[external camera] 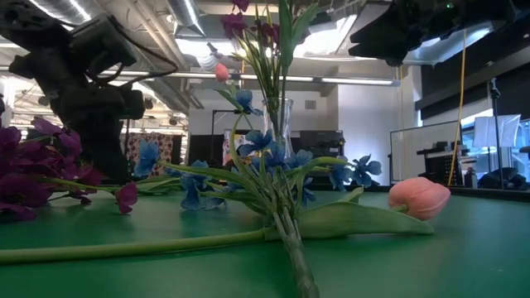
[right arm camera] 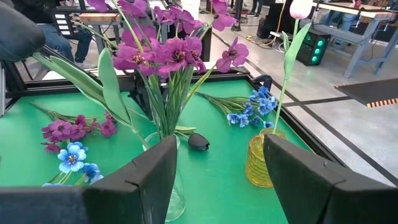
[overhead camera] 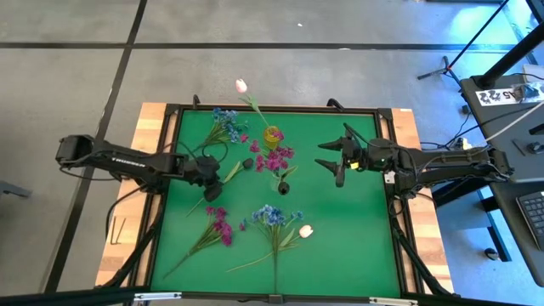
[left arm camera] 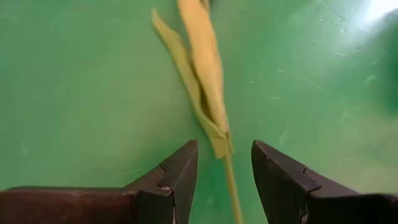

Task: Sort flowers into vase by color
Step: Put the black tulip into transparent vase

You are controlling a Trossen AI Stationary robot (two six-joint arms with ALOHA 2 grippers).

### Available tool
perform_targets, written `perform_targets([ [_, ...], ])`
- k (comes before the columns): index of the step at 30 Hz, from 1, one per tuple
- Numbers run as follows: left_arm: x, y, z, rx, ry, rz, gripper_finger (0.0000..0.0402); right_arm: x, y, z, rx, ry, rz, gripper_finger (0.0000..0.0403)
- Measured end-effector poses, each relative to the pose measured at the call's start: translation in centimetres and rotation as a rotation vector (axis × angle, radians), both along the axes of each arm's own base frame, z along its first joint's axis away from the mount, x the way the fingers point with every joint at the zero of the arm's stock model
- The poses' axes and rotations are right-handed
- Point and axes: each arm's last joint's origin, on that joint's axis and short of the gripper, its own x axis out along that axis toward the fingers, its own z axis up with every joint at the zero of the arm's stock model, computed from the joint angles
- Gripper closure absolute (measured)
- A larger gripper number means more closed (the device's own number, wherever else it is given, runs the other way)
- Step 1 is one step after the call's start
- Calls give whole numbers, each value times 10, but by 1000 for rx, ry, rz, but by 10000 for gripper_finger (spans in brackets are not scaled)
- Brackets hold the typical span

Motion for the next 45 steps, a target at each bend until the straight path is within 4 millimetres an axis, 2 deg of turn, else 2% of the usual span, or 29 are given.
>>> perform_targets([
  [6,15,-5,6,35,23,-24,256,0,0,0,0,1,0,164],
  [11,23,-6,2,66,170,-14,256,0,0,0,0,1,0,164],
  [18,40,-6,1,65,215,-15,256,0,0,-2,1,19,0,164],
  [29,39,-6,-5,50,292,27,258,0,1,-3,8,28,17,164],
  [37,38,-6,-6,40,308,24,300,0,1,-3,8,27,17,164],
  [45,37,-6,-6,40,317,25,364,0,1,-3,8,27,18,164],
])
